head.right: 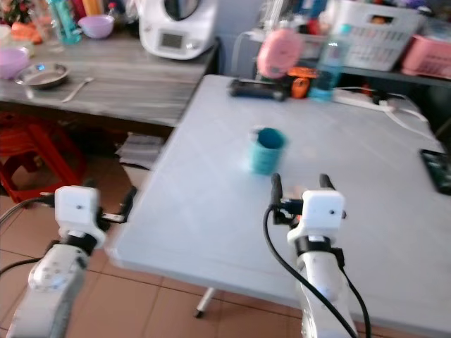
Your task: Setting the table
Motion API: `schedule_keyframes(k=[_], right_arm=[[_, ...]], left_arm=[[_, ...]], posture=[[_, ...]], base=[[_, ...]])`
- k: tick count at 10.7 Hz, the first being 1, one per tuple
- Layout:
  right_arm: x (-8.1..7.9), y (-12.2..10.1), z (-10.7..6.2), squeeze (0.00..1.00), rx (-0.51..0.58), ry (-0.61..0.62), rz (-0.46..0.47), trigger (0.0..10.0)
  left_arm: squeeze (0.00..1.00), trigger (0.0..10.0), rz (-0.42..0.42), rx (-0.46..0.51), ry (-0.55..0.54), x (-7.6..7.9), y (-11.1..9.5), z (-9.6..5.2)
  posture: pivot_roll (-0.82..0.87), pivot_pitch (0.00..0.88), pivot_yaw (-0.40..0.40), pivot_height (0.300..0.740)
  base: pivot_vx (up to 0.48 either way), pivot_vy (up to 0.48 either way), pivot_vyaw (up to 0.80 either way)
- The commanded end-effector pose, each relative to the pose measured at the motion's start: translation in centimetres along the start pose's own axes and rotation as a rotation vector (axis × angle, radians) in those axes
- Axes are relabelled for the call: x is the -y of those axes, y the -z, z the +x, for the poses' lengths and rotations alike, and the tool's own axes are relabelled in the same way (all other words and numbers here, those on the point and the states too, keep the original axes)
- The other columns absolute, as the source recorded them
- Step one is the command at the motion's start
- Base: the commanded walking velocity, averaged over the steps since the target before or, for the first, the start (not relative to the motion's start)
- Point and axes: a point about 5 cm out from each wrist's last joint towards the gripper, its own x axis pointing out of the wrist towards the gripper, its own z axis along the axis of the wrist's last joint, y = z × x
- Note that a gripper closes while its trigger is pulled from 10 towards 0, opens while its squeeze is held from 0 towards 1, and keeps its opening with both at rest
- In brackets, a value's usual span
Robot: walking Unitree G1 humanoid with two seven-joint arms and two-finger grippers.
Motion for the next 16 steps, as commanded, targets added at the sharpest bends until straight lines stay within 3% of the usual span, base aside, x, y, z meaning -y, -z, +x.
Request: schedule_keyframes(k=[1, 3, 6, 9, 16], right_arm=[[0.6, 0.6, 0.0, 0.0, -0.04, 0.023, 0.003, 10.0], [0.6, 1.2, 0.2, 0.0, -0.106, 0.005, 0.068, 10.0], [0.6, 3.3, 0.2, 0.0, -0.263, -0.039, 0.113, 10.0], [0.2, 4.2, 0.5, 0.0, -0.316, -0.072, 0.133, 10.0], [-1.3, 6.1, 1.0, 0.0, -0.455, -0.151, 0.141, 10.0]], left_arm=[[0.0, 10.0, -0.024, -0.034, 0.078, 1.3, 0.5, 0.0], [0.0, 10.0, -0.073, -0.015, 0.318, 3.0, 0.3, -0.8], [0.0, 10.0, -0.051, -0.009, 0.485, 3.7, -0.1, -0.8], [0.0, 10.0, -0.028, -0.017, 0.503, 3.9, 0.5, -1.5], [0.0, 10.0, -0.019, 0.004, 0.55, 3.8, 0.3, -1.5]], posture=[[0.1, 0.069, -0.021, 0.74], [0.1, 0.074, -0.026, 0.74], [0.09, 0.075, -0.026, 0.74], [0.1, 0.074, -0.024, 0.74], [0.1, 0.076, -0.027, 0.74]], base=[[0.0, 0.0, 0.0], [0.0, 0.0, 0.0], [0.0, 0.0, 0.0], [0.0, 0.0, 0.0], [0.0, 0.0, 0.0]])
